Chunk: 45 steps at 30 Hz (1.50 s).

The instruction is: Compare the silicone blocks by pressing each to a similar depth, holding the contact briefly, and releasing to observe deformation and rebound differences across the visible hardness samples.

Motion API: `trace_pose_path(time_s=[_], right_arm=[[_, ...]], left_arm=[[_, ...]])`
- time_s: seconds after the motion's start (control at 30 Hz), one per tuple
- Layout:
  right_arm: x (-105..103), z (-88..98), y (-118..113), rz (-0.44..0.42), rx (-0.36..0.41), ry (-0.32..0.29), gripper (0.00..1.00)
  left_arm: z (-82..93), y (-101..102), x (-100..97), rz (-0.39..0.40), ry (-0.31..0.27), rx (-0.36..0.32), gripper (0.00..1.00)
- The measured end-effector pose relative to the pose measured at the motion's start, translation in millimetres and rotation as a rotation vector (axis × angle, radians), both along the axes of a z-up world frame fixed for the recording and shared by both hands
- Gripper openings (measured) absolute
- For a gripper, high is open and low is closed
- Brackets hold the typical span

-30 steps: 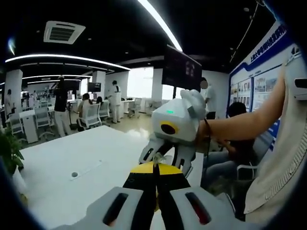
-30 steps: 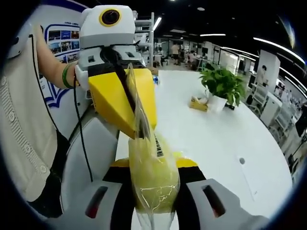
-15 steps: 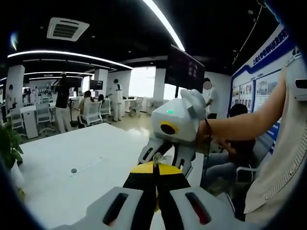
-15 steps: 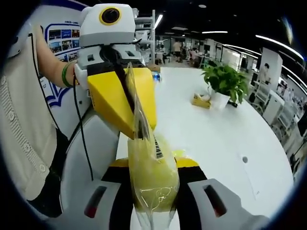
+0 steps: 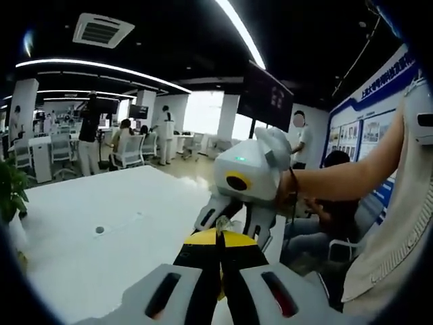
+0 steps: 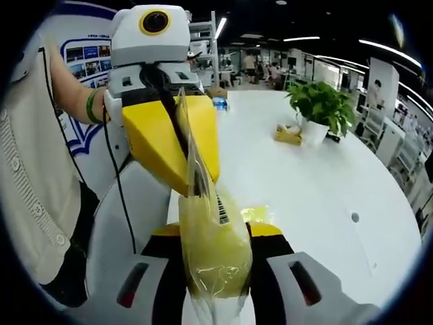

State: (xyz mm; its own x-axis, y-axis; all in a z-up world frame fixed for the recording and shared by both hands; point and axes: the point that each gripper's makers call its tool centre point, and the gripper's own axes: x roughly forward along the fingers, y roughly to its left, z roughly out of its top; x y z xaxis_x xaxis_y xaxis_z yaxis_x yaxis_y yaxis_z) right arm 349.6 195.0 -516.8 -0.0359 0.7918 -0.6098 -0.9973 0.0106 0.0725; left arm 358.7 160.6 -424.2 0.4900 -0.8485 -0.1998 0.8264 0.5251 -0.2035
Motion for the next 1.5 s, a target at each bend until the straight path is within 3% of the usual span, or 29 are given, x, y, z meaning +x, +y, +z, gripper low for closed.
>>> trace_pose_path(time_s=[0.2,0.37,0.6,0.73,0.9,1.07,1.23,1.5], right_arm=[[2.0,-7.5,-1.2,-0.010,0.003,0.007,0.32],[4.2,-16.1,-6.4,-0.033,0.007,0.011,0.46],[8.4,-18.5,-24.2,-0.120,0.059,0.024,0.58],[6.7,-17.8,-40.2,-0.173,0.096,0.029,0.58],[7.4,-6.9,-65.8,-0.304,0.208,0.022,0.61],[9.2,2.7,-109.4,-0.484,0.331,0.035,0.63],[8.2,-8.1,-143.4,-0.615,0.358,0.018,0.63],[-0.7,-27.2,-170.7,-0.712,0.396,0.099,0.65]], left_arm=[[-6.7,0.7,2.5,0.003,0.032,-0.020,0.00],[-13.8,-0.1,4.3,0.012,0.054,-0.026,0.00],[-35.5,-6.3,6.4,0.023,0.100,-0.004,0.00],[-50.7,-11.7,8.1,0.033,0.147,-0.007,0.00],[-78.1,-23.5,12.0,0.054,0.214,0.003,0.00],[-105.7,-38.0,18.1,0.071,0.269,0.006,0.00],[-132.7,-57.4,25.5,0.080,0.329,-0.009,0.00],[-165.6,-88.6,40.1,0.087,0.393,-0.029,0.00]])
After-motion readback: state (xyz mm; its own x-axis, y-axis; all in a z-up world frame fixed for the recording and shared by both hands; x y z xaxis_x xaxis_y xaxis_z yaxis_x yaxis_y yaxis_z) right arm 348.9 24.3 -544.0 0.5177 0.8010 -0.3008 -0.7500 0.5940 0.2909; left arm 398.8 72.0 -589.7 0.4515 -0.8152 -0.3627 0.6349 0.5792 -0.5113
